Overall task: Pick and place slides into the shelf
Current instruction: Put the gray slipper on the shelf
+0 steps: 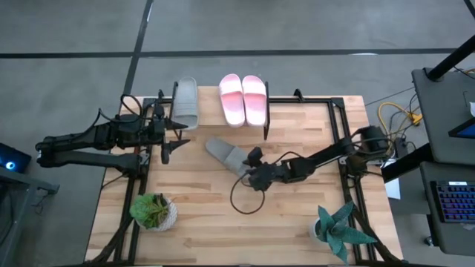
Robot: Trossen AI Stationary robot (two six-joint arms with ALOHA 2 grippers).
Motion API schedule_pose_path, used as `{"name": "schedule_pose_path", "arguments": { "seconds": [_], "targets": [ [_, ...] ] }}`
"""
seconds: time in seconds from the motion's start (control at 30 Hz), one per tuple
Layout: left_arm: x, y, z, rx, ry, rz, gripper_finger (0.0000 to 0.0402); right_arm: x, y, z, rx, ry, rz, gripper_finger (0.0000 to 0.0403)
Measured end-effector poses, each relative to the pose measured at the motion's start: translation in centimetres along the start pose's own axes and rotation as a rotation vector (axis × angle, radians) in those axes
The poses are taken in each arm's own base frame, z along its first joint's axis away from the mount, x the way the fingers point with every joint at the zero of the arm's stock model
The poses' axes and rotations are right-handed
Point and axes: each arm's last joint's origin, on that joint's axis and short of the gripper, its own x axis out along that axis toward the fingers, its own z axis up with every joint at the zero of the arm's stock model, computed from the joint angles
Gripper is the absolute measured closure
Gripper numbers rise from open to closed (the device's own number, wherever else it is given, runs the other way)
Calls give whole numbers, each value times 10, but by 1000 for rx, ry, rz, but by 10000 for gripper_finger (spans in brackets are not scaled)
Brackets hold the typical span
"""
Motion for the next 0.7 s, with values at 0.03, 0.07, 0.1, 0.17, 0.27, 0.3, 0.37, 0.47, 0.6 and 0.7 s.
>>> {"name": "schedule_pose_path", "arguments": {
  "seconds": [0.03, 0.07, 0.1, 0.17, 0.27, 0.3, 0.37, 0.47, 0.6, 0.7],
  "targets": [
    [0, 0, 0, 0, 0, 0, 182, 2, 0, 1, 1, 4, -12, 198],
    [0, 0, 0, 0, 0, 0, 182, 3, -1, 3, -1, 7, -24, 199],
    [0, 0, 0, 0, 1, 0, 182, 4, -2, 3, -9, 13, -31, 199],
    [0, 0, 0, 0, 1, 0, 182, 8, 0, 1, -37, 28, -23, 200],
    [0, 0, -1, 2, 11, 0, 182, 16, 4, -4, -76, 56, -7, 200],
    [0, 0, -1, 2, 13, -1, 182, 19, 3, -5, -80, 62, -7, 200],
    [1, 0, -3, 4, 28, -2, 182, 24, 3, -6, -83, 71, -10, 200],
    [1, 0, -4, 4, 30, -2, 182, 30, -2, -6, -68, 84, -18, 200],
    [1, 0, -4, 4, 30, -2, 182, 39, -8, -9, -57, 116, -43, 200],
    [1, 0, -4, 4, 32, -2, 182, 50, -6, -13, -63, 145, -29, 200]
  ]
}}
